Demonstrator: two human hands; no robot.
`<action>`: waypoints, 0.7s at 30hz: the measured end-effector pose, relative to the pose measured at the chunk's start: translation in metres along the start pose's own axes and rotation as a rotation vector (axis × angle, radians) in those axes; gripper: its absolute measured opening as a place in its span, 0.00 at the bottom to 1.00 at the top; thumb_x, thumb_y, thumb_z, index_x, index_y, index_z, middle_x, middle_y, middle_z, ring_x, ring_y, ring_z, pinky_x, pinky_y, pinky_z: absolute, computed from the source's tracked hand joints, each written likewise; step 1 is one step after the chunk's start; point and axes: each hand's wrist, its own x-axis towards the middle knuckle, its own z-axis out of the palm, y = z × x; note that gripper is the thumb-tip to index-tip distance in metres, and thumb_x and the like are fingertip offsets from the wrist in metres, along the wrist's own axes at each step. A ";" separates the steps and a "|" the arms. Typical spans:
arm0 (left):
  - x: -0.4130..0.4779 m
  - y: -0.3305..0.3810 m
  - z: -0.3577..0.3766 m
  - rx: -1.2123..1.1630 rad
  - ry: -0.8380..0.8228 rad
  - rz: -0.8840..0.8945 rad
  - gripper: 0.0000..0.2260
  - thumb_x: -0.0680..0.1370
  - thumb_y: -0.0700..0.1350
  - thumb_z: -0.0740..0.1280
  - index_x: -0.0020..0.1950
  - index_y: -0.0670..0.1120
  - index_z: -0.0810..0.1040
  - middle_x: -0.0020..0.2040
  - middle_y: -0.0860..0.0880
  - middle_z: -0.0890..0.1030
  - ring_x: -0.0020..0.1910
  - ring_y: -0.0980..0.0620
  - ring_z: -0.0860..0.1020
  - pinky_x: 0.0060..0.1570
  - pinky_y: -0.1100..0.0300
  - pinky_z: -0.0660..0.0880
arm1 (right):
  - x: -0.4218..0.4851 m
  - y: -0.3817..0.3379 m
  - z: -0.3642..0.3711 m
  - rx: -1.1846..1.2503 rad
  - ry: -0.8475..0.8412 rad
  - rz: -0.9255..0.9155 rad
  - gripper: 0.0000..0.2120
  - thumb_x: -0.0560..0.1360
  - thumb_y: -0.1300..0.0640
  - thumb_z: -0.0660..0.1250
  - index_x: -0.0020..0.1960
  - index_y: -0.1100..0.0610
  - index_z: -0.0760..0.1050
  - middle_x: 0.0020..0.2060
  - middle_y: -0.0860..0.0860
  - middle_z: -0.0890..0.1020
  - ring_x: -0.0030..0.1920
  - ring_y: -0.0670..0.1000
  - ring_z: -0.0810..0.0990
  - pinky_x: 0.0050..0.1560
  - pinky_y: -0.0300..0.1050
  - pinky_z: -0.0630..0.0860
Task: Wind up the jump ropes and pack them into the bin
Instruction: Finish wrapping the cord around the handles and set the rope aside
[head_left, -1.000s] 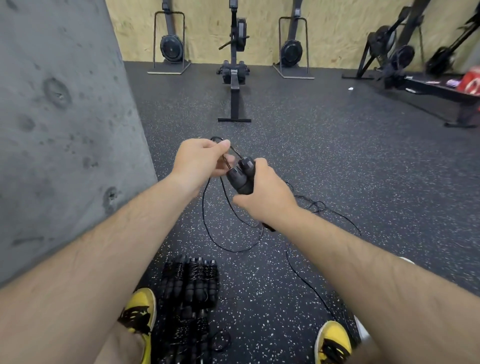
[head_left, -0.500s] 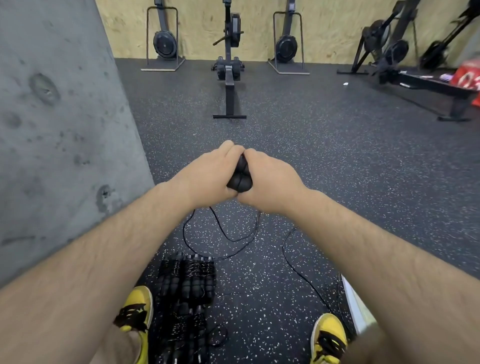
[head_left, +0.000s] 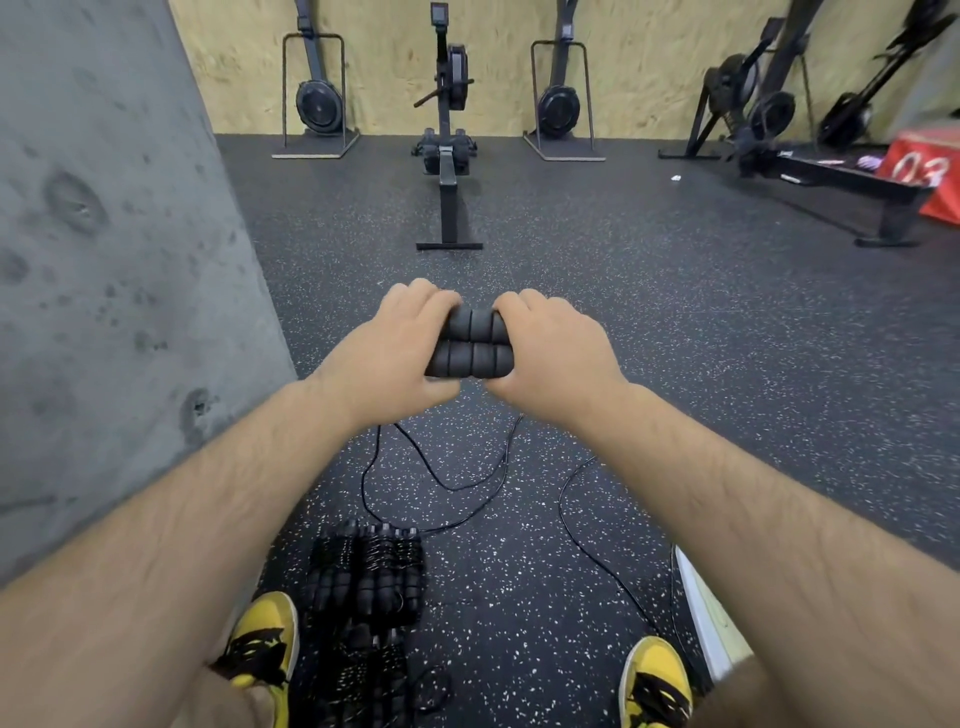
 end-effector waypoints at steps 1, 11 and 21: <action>-0.001 0.000 0.000 0.034 0.011 0.074 0.32 0.72 0.55 0.69 0.72 0.43 0.68 0.62 0.47 0.72 0.59 0.45 0.69 0.57 0.45 0.75 | 0.000 0.000 -0.001 0.005 0.006 -0.005 0.22 0.70 0.43 0.68 0.58 0.53 0.69 0.53 0.49 0.76 0.53 0.56 0.77 0.45 0.50 0.73; -0.006 -0.003 -0.013 0.001 -0.028 0.072 0.43 0.71 0.77 0.59 0.76 0.50 0.66 0.61 0.51 0.74 0.60 0.49 0.72 0.54 0.47 0.78 | -0.007 0.003 -0.009 0.169 0.069 -0.051 0.24 0.68 0.38 0.68 0.57 0.52 0.73 0.52 0.47 0.77 0.52 0.53 0.76 0.49 0.51 0.76; -0.008 -0.004 -0.033 -0.088 0.133 0.005 0.28 0.73 0.70 0.67 0.62 0.52 0.73 0.50 0.54 0.74 0.50 0.51 0.73 0.49 0.52 0.73 | -0.013 0.003 -0.022 0.740 0.197 0.110 0.51 0.66 0.53 0.79 0.79 0.49 0.50 0.57 0.47 0.70 0.58 0.47 0.74 0.60 0.40 0.71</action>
